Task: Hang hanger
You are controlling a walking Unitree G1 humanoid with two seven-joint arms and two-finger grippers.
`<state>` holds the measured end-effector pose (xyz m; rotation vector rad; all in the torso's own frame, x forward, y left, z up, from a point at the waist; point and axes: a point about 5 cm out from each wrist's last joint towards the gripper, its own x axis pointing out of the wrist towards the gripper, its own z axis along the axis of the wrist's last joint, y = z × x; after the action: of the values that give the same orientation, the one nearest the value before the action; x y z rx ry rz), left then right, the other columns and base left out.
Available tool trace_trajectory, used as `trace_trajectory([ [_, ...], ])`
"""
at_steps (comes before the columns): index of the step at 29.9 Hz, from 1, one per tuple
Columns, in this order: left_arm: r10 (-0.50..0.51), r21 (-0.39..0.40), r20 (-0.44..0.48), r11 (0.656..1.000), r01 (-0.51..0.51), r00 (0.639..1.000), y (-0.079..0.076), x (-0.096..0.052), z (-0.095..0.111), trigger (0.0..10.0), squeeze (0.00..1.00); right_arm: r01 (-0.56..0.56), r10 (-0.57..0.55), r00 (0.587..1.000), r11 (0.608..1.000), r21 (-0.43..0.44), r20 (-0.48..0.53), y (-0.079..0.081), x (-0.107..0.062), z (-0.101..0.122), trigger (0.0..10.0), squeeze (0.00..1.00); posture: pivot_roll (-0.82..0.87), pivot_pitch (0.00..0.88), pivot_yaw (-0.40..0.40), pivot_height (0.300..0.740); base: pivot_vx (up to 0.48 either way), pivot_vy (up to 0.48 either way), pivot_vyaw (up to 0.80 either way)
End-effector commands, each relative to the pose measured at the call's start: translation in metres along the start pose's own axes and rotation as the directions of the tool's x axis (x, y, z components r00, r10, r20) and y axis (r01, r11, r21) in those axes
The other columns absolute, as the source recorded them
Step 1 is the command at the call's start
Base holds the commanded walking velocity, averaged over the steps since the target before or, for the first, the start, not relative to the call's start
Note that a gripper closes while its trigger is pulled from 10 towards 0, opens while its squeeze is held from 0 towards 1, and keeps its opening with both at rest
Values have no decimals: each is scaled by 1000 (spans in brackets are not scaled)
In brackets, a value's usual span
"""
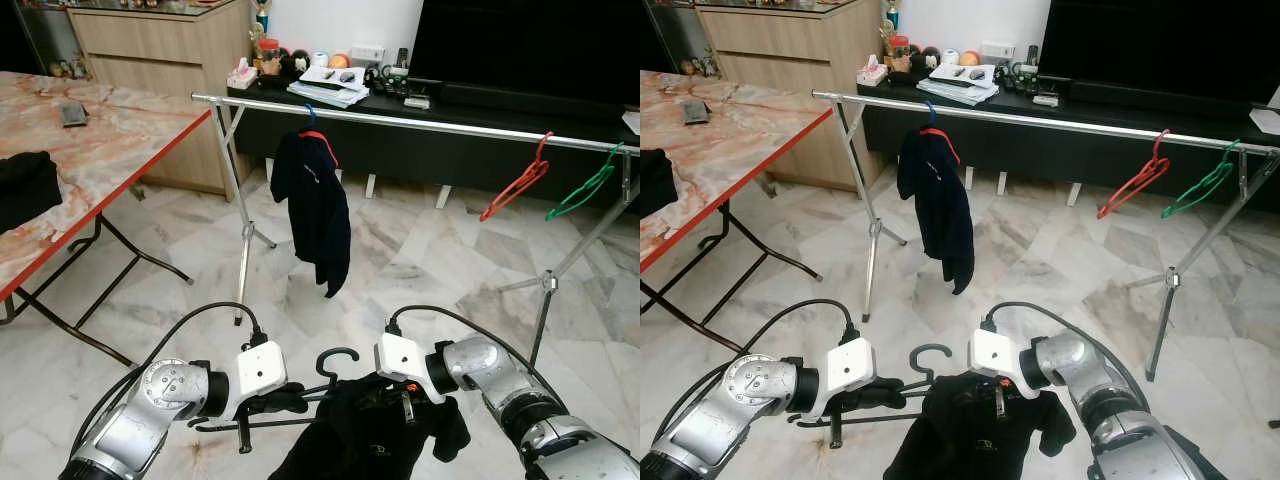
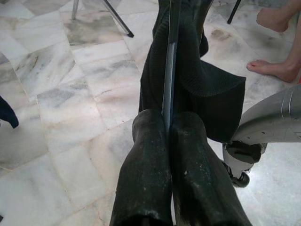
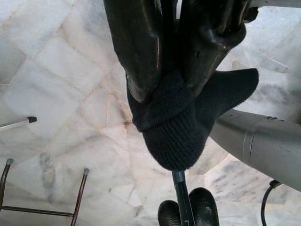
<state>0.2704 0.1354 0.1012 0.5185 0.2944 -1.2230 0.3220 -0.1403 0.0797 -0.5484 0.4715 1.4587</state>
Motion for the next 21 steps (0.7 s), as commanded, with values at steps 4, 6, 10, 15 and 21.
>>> trace_trajectory([
  [4,21,67,44,997,-24,999,10,-1,16,10000,0,-24,23,1000,999,27,17,6,7,-4,0,0,120,54,-63,740,0,0,0],
  [6,21,69,42,997,-24,999,10,-1,16,10000,0,-27,26,999,999,32,20,7,8,-4,0,0,120,54,-63,740,0,0,0],
  [10,24,72,33,997,-26,999,10,-1,15,10000,0,-37,36,999,998,43,20,10,9,-7,0,0,121,58,-64,740,0,0,0],
  [15,25,72,23,997,-27,999,11,-2,13,10000,0,-40,39,999,998,46,14,11,10,-9,0,0,120,60,-63,740,0,0,0],
  [21,26,73,17,997,-27,1000,11,-1,12,10000,0,-41,40,999,998,46,9,12,10,-9,0,0,119,57,-62,740,0,0,0],
])
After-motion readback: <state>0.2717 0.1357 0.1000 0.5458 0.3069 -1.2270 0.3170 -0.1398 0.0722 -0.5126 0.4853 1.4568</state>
